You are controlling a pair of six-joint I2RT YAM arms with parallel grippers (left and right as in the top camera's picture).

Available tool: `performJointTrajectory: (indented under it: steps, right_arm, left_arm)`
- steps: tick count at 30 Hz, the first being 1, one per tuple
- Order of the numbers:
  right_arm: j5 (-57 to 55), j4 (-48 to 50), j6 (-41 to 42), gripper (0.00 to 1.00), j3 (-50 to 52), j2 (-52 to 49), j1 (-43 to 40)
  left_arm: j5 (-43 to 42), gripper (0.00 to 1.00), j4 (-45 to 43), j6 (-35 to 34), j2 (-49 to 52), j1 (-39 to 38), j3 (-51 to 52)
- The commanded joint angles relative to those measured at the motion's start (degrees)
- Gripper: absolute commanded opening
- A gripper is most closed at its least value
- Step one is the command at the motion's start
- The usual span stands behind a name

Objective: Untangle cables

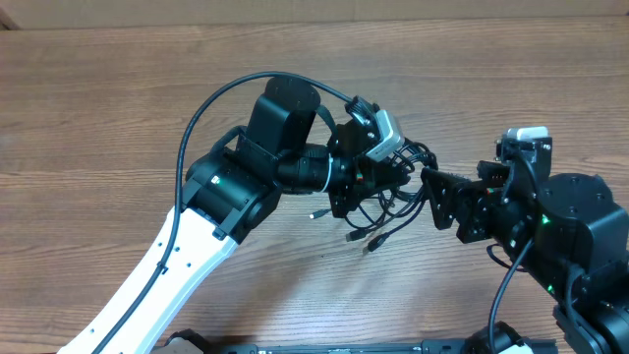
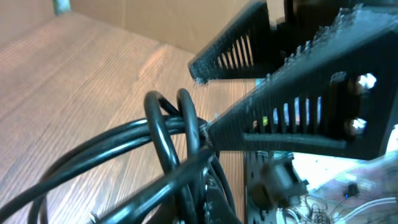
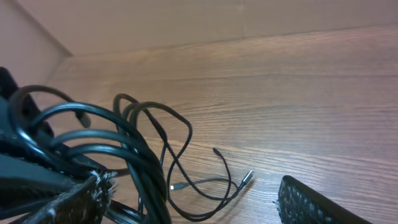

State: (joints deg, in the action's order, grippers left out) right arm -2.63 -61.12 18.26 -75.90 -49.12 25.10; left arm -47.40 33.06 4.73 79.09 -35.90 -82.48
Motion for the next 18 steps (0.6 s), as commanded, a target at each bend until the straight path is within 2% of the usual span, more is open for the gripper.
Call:
performJointTrajectory:
  steps: [1,5,6,7,11,14,18]
  right_arm:
    - [-6.6,-1.0,8.3,0.85,-0.4,0.3,-0.2]
    - [-6.7,-1.1,15.0,0.93,-0.4,0.3,-0.2]
    - [-4.1,-0.5,15.0,0.94,-0.4,0.3,-0.2]
    - [-2.7,-0.2,14.9,0.95,-0.3,0.3,-0.2]
    - [-1.6,-0.3,13.1,0.99,-0.3,0.3,-0.2]
    - [-1.7,-0.6,13.2,0.99,-0.3,0.3,-0.2]
    - [-1.1,0.3,13.5,1.00,-0.3,0.3,-0.2]
  left_arm:
    - [0.5,0.04,-4.5,-14.8,-0.2,3.1,-0.3]
    - [7.2,0.04,-6.5,-34.1,-0.2,7.7,-0.3]
    - [11.6,0.04,-6.6,-43.8,-0.2,8.5,-0.3]
    - [13.4,0.04,-7.0,-47.8,-0.2,8.5,-0.3]
    - [16.9,0.04,-11.9,-53.1,-0.2,5.0,-0.3]
    - [24.5,0.04,-12.3,-62.1,-0.2,2.1,-0.3]
    - [32.2,0.04,-12.3,-67.1,-0.2,-1.3,-0.3]
